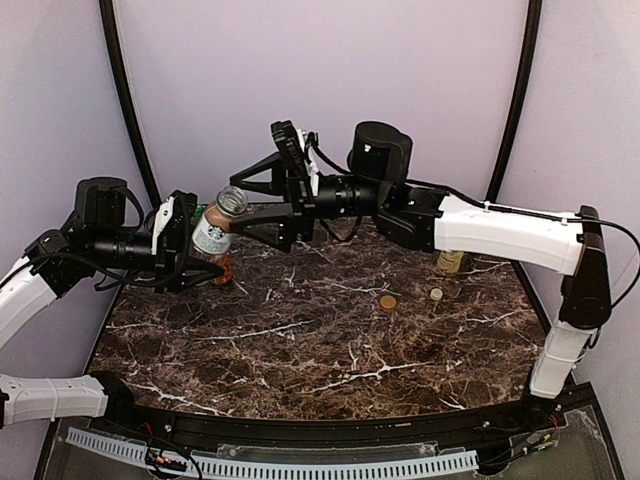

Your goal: Unscrew the bottle caps

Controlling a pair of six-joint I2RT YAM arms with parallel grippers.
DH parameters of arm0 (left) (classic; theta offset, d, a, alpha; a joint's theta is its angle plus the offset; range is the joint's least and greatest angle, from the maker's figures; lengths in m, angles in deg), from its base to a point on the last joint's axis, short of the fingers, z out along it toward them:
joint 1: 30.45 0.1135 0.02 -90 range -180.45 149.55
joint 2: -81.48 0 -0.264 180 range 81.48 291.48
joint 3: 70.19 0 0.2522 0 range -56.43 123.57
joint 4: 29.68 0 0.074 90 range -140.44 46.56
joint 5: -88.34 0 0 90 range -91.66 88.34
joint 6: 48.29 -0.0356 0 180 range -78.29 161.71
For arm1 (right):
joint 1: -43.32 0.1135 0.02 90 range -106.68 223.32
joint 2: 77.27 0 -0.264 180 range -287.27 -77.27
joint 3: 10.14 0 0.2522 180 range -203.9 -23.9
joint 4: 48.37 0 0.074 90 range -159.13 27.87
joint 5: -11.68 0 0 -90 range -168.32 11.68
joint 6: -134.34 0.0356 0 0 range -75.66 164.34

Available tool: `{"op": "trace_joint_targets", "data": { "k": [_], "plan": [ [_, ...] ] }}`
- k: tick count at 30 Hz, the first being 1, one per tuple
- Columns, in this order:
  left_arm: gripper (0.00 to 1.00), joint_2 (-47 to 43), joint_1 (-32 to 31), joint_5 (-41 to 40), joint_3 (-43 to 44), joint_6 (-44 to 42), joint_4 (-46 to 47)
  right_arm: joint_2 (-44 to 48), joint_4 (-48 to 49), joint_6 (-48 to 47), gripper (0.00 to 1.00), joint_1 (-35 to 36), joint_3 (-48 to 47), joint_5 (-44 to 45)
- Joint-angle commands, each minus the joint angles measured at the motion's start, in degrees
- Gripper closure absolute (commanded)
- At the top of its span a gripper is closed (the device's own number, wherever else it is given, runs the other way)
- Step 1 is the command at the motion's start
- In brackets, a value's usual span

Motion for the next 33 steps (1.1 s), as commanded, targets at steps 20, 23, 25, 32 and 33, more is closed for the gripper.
{"op": "trace_joint_targets", "data": {
  "k": [20,23,25,32,33],
  "plan": [
    [0.79,-0.8,0.6,1.8,1.1,0.3,0.9,-5.0,-2.4,2.4,1.00,1.6,-7.9,-1.6],
    [0.32,-1.5,0.7,0.1,0.3,0.3,0.8,-4.0,-7.5,0.5,1.00,1.1,-9.2,1.4],
    [0.05,-2.4,1.2,-2.0,-0.8,0.6,1.6,-2.7,-11.3,-0.9,1.00,0.2,-8.9,5.6],
    [0.01,-9.1,7.7,-8.0,-8.0,4.4,5.3,3.6,-24.7,-6.6,1.00,-7.4,-1.0,27.9],
    [0.01,-11.0,8.6,-7.6,-8.9,5.1,5.8,4.2,-25.3,-7.2,1.00,-8.3,0.8,31.6]
  ]
}}
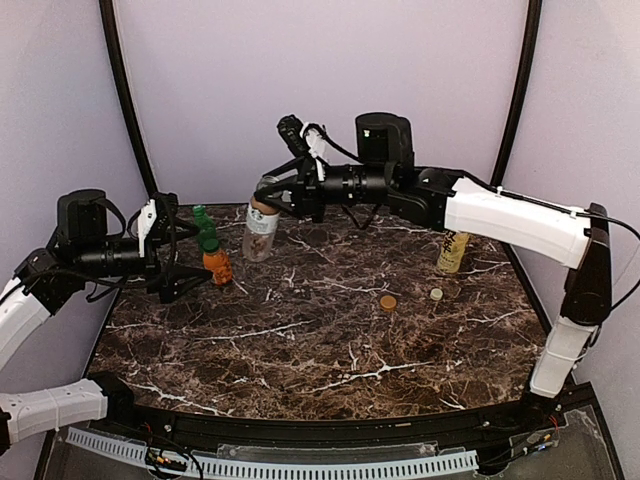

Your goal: Unscrew the bottle caps

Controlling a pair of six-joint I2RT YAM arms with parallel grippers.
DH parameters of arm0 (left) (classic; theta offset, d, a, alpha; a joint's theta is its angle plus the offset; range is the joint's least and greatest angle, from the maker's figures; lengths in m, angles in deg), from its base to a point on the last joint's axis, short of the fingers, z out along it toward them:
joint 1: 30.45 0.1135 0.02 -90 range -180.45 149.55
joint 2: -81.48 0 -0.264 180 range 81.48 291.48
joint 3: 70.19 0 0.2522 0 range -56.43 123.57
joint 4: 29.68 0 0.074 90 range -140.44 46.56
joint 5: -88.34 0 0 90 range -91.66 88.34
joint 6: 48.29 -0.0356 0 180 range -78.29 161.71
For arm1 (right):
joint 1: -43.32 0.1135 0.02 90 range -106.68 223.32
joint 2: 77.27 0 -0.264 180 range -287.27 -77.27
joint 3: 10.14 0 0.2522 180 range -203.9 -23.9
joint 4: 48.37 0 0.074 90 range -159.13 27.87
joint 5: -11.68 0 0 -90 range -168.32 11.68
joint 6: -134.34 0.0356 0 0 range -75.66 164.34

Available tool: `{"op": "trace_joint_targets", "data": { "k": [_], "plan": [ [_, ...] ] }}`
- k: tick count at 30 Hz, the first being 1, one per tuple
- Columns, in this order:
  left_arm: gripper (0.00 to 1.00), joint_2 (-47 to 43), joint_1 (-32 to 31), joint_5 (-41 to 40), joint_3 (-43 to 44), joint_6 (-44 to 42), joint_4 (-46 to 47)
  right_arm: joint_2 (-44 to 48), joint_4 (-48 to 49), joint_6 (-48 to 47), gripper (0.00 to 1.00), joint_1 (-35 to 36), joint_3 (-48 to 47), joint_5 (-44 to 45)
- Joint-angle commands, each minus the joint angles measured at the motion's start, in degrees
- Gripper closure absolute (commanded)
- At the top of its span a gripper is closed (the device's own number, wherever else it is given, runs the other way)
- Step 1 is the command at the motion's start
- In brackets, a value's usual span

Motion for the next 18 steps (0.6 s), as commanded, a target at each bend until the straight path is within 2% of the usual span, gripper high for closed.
{"op": "trace_joint_targets", "data": {
  "k": [1,8,12,18],
  "plan": [
    [0.01,-5.8,5.2,-2.1,-5.7,5.0,3.3,5.1,-7.7,-4.3,1.00,-5.4,7.3,21.0],
    [0.01,-16.8,14.6,2.3,-20.2,16.6,9.2,5.9,-6.1,2.6,1.00,-13.6,16.5,37.0],
    [0.01,-21.6,21.5,-0.2,-27.0,22.1,12.1,6.4,0.5,4.8,1.00,-17.2,22.3,39.3],
    [0.01,-26.1,29.8,-5.8,-30.6,25.8,11.4,5.1,10.6,4.9,1.00,-21.5,28.3,40.9]
  ]
}}
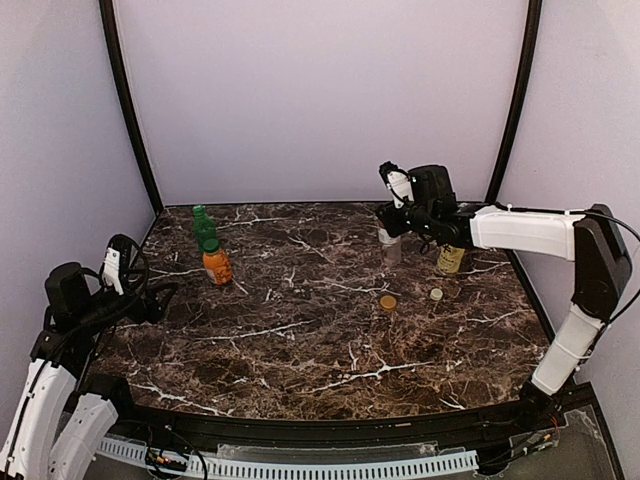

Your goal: Unscrew the bottle caps

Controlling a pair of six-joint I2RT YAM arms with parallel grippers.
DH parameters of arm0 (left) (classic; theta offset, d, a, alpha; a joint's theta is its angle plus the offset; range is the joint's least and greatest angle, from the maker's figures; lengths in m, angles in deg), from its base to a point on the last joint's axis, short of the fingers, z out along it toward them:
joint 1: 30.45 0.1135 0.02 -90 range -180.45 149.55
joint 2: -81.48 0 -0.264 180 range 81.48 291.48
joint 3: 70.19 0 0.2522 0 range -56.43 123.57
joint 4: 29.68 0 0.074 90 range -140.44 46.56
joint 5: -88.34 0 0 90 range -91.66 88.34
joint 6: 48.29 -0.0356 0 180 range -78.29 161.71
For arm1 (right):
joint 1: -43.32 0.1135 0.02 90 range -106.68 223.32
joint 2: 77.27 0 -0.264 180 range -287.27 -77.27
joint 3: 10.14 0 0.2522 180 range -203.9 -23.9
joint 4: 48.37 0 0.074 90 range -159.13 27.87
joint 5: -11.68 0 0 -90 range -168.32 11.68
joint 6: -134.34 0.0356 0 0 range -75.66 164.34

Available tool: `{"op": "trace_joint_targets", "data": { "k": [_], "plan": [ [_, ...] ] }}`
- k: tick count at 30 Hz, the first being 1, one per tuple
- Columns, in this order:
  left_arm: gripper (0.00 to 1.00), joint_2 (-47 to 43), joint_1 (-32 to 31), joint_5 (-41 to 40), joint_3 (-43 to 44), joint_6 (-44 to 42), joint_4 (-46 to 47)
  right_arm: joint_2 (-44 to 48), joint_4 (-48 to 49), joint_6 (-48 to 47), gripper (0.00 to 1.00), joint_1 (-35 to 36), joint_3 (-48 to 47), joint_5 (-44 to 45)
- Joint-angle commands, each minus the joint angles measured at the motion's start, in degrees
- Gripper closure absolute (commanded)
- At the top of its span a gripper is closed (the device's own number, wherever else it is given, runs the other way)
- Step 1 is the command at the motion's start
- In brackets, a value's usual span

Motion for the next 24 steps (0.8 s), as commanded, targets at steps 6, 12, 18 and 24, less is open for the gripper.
{"op": "trace_joint_targets", "data": {
  "k": [6,12,18,24],
  "plan": [
    [0.01,-5.1,7.4,-4.2,-3.4,4.2,-0.3,-2.7,14.1,2.7,1.00,-4.4,4.5,4.7],
    [0.01,-5.3,8.7,-4.9,-3.7,4.8,-0.1,-2.8,15.4,8.2,1.00,-5.8,7.6,3.8],
    [0.01,-4.8,8.7,-4.5,-3.7,4.8,0.2,-3.2,16.3,10.6,1.00,-5.9,10.3,2.5],
    [0.01,-4.7,8.8,-4.5,-3.8,4.8,0.2,-2.8,16.8,11.5,1.00,-6.0,11.5,2.7]
  ]
}}
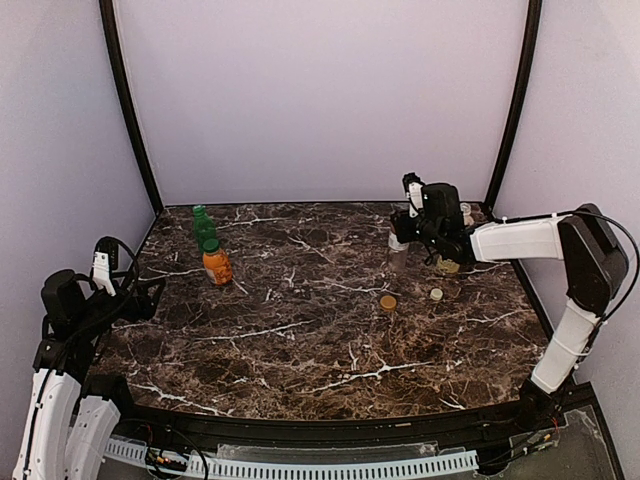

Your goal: Unscrew the bottle caps

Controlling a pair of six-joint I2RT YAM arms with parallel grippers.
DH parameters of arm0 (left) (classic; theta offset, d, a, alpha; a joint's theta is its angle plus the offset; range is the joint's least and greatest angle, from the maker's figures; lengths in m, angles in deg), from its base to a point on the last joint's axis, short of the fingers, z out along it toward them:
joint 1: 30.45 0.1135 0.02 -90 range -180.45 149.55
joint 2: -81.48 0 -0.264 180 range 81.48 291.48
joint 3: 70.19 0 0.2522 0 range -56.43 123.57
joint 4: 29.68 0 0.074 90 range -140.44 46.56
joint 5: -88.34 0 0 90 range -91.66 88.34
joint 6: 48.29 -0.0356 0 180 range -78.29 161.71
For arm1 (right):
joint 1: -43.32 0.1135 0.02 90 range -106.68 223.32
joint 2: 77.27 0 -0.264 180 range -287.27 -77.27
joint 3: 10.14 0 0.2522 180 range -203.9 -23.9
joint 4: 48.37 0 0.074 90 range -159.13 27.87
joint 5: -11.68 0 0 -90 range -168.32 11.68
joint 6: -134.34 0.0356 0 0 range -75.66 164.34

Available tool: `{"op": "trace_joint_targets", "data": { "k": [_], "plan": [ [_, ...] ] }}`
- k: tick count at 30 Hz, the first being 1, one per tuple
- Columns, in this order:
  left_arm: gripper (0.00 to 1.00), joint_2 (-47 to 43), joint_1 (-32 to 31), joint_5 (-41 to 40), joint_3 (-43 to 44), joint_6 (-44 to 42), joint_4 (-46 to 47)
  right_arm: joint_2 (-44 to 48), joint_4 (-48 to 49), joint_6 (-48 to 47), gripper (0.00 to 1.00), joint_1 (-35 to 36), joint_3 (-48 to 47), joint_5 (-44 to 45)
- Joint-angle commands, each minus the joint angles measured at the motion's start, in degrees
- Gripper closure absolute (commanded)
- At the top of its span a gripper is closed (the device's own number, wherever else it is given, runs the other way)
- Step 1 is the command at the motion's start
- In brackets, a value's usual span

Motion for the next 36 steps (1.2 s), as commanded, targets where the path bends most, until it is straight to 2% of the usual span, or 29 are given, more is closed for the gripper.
{"op": "trace_joint_targets", "data": {
  "k": [1,2,4,7,10,17,21,25,28,32,36],
  "plan": [
    [0.01,0.2,0.4,0.0,-0.8,0.7,0.1,-0.5,1.9,1.7,1.00,-0.3,1.6,-0.2],
    [0.01,0.2,0.3,0.2,-0.9,0.6,0.1,-0.4,1.8,1.5,0.93,-0.4,1.6,-0.2],
    [0.01,0.3,0.4,0.3,-0.8,0.6,0.2,-0.3,1.1,1.0,0.69,-0.4,1.3,-0.5],
    [0.01,0.4,0.3,0.4,-0.8,0.6,0.2,0.1,-0.2,0.3,0.50,-0.5,0.6,-1.1],
    [0.01,0.5,0.3,0.4,-0.8,0.6,0.3,0.6,-1.1,-0.6,0.39,-0.4,-0.4,-1.8],
    [0.01,0.3,0.4,-2.3,-0.5,-0.5,0.7,2.8,-5.3,-4.6,0.21,-0.3,-4.7,-4.0],
    [0.01,1.6,0.4,-5.0,1.1,-3.1,2.3,5.5,-7.8,-6.5,0.16,-0.3,-7.7,-6.1],
    [0.01,7.1,0.4,-13.9,6.4,-5.4,3.3,8.3,-9.3,-7.8,0.16,-0.1,-10.4,-12.0],
    [0.01,14.1,0.3,-11.3,12.5,-8.3,1.5,9.9,-9.2,-7.7,0.16,0.3,-11.9,-19.7],
    [0.01,28.0,-1.3,-2.9,21.0,-12.2,-7.2,10.6,-8.9,-8.0,0.16,2.3,-13.7,-27.4],
    [0.01,41.8,-9.0,-3.8,32.0,-21.4,-21.3,10.4,-9.2,-10.2,0.16,5.5,-14.4,-29.3]
  ]
}}
